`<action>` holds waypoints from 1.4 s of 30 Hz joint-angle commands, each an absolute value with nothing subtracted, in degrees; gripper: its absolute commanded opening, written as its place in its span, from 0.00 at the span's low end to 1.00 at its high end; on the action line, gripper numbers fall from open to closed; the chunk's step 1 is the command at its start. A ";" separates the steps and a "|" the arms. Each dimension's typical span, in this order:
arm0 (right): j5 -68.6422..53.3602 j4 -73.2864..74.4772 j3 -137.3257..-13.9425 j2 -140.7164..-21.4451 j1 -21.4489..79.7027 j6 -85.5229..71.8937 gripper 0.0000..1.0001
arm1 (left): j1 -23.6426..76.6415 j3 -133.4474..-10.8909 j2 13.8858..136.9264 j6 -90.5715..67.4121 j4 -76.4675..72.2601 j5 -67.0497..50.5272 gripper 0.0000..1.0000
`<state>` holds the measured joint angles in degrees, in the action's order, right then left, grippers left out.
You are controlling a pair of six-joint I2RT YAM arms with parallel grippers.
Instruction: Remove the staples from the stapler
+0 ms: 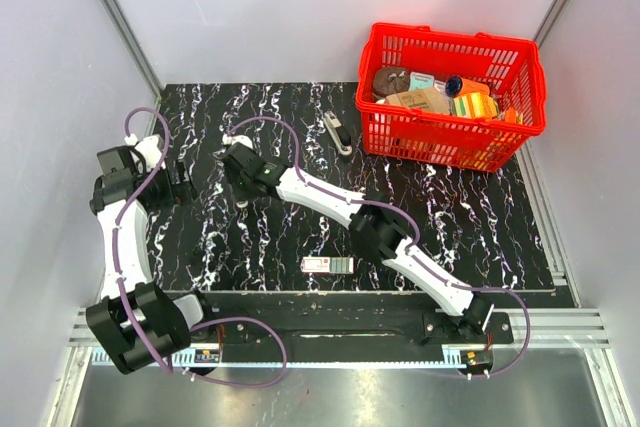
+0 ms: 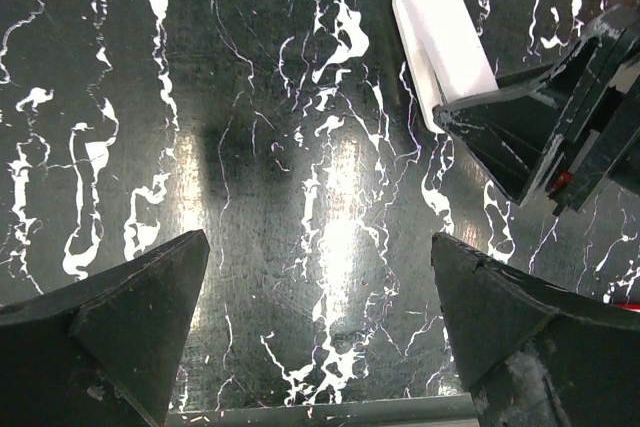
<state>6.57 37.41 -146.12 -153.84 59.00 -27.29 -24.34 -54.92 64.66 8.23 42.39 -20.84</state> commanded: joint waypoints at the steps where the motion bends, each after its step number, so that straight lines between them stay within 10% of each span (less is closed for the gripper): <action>1: 8.00 35.60 -144.41 -151.00 59.33 -27.42 0.33 | -24.70 -53.61 64.77 10.45 39.38 -24.07 0.99; 14: 2.47 24.72 -129.74 -139.58 57.92 -37.17 0.07 | -20.14 -53.00 68.64 17.40 42.10 -30.41 0.80; 37: -8.87 0.54 -103.98 -123.05 53.79 -51.50 0.00 | -17.84 -54.05 80.59 23.29 38.32 -31.47 0.80; 42: -11.94 -6.57 -99.76 -120.41 52.83 -55.98 0.00 | -17.84 -54.75 82.52 27.76 40.16 -34.09 0.93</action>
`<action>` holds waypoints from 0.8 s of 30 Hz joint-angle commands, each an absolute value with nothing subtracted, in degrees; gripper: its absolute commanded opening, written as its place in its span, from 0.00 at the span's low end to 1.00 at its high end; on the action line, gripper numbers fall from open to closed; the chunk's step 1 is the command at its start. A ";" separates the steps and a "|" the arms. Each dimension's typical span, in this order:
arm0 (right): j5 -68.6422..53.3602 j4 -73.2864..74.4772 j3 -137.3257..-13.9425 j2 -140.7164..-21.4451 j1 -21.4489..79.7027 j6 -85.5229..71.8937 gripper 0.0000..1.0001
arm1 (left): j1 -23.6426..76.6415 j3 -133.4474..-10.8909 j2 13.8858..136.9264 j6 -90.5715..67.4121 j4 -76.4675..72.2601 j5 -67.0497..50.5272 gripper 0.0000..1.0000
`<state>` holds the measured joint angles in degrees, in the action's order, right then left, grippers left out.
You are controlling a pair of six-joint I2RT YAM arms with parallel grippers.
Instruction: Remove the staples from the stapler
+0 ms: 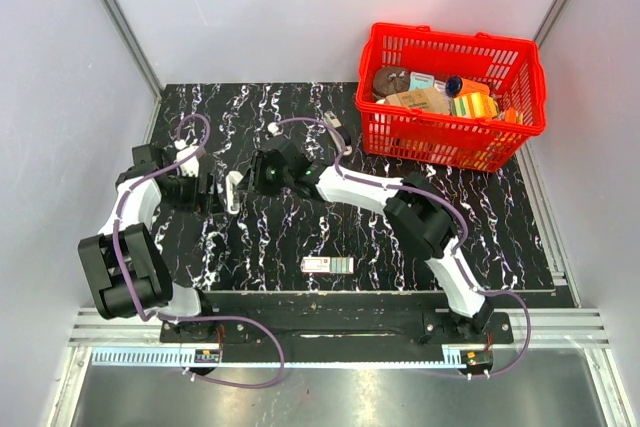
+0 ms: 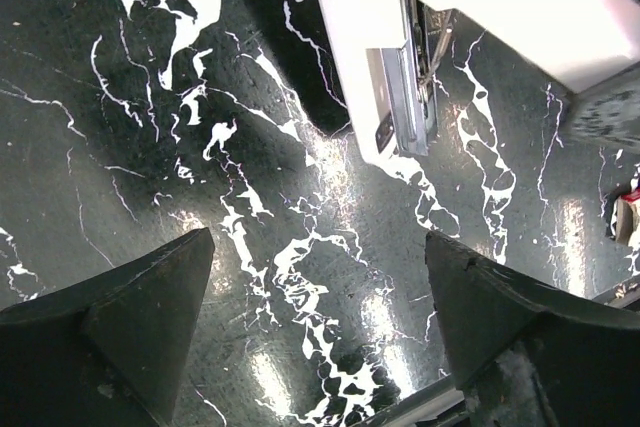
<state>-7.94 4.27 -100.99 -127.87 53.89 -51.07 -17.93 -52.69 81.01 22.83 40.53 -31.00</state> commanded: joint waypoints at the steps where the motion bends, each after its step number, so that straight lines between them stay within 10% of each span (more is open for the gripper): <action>1: -12.74 -7.64 -99.23 -120.15 52.56 -57.20 0.00 | -17.84 -55.02 82.88 28.64 40.78 -34.80 0.95; 9: -15.73 -12.91 -95.63 -117.95 51.68 -61.69 0.00 | -17.84 -53.26 79.90 34.01 40.17 -38.84 0.98; 24: -19.42 -19.86 -90.27 -115.93 50.71 -68.02 0.00 | -18.81 -53.53 77.17 39.37 42.18 -47.81 0.67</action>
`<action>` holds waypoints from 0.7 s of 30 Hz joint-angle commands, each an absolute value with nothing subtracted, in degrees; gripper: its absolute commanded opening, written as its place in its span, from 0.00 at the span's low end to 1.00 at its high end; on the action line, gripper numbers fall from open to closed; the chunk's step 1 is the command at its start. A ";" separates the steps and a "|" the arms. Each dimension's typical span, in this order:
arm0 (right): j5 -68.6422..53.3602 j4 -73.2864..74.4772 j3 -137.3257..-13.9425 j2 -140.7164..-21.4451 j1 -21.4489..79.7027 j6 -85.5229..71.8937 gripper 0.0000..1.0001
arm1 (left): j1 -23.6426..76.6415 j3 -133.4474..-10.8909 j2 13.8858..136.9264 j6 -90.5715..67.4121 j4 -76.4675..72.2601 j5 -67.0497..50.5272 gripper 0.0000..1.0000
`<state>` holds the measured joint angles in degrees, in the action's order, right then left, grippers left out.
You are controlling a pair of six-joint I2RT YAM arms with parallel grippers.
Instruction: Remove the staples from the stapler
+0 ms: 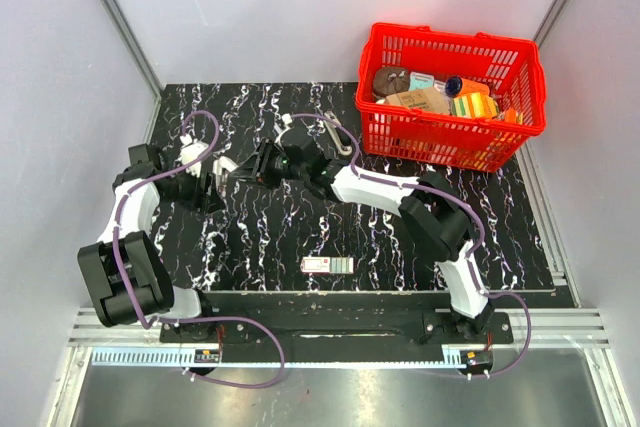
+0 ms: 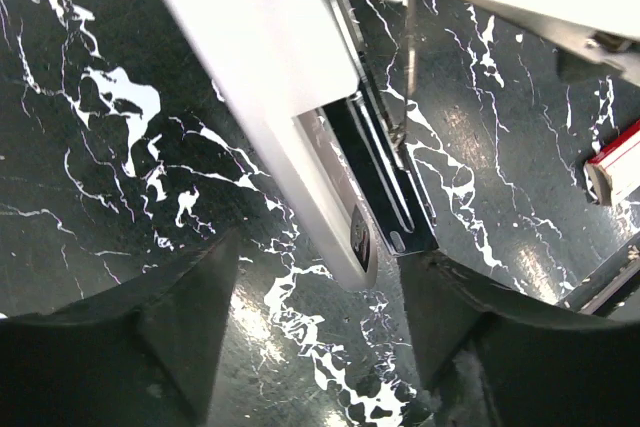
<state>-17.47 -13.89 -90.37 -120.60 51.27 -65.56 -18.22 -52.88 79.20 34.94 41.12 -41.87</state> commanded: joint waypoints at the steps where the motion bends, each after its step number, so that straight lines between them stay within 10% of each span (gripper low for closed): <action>1: -19.68 -20.12 -90.00 -115.93 50.63 -68.11 0.00 | -18.90 -53.61 77.08 40.77 43.41 -48.77 0.56; 21: -21.09 -21.62 -87.72 -115.23 50.36 -69.26 0.00 | -20.21 -54.58 75.68 48.16 49.30 -49.31 0.24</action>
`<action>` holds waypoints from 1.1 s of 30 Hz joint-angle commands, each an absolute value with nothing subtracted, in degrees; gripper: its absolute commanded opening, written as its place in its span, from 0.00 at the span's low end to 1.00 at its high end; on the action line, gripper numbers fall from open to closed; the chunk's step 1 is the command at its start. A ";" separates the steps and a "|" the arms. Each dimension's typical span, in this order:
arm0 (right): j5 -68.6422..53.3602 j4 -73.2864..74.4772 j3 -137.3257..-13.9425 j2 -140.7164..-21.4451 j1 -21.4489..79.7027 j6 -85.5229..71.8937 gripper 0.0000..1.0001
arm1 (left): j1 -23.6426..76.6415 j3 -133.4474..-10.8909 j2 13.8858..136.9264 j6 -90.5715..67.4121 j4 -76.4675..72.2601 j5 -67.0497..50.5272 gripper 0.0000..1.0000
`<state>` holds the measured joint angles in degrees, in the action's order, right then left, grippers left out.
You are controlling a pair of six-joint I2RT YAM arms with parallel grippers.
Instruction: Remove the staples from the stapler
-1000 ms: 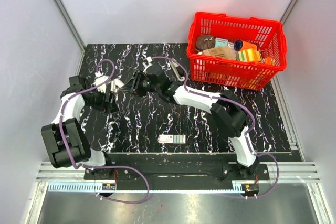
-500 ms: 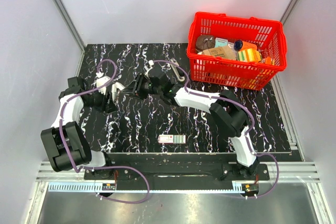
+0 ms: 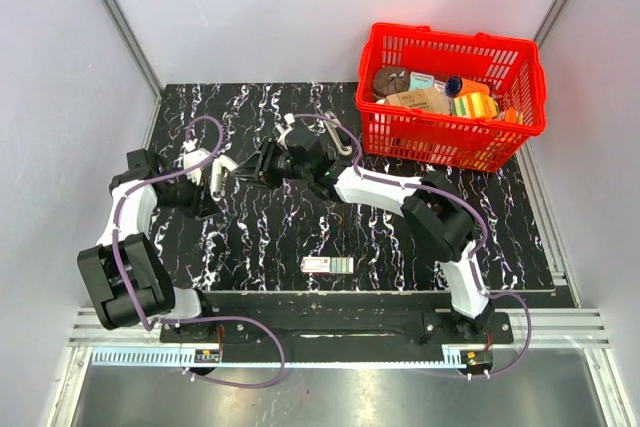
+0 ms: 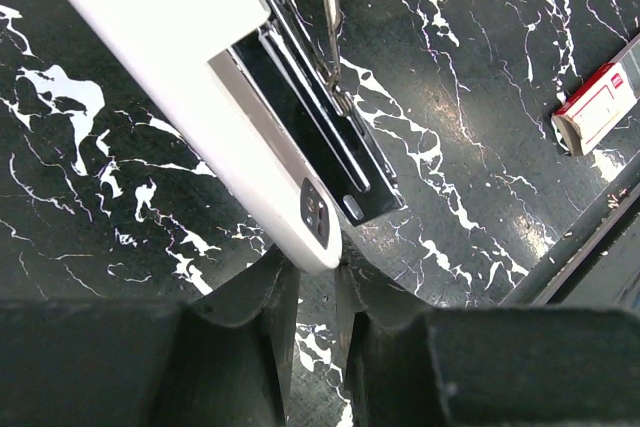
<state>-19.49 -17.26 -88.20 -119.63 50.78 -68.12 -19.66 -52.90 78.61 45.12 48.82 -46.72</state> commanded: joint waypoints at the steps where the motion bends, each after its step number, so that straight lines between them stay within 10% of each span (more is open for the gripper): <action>1: -21.01 -21.71 -87.63 -115.31 50.36 -69.34 0.00 | -20.21 -54.49 75.33 48.51 49.48 -49.39 0.23; 17: -22.15 -24.26 -86.40 -115.31 50.45 -70.75 0.00 | -20.21 -53.96 75.50 47.99 49.31 -50.01 0.44; 33: -24.87 -27.16 -85.52 -116.46 51.59 -72.86 0.00 | -20.39 -51.51 72.51 51.06 46.23 -51.06 0.30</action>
<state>-22.24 -22.31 -85.14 -119.37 50.96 -71.96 -19.94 -52.56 74.81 47.72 48.07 -47.53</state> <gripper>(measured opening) 0.411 0.323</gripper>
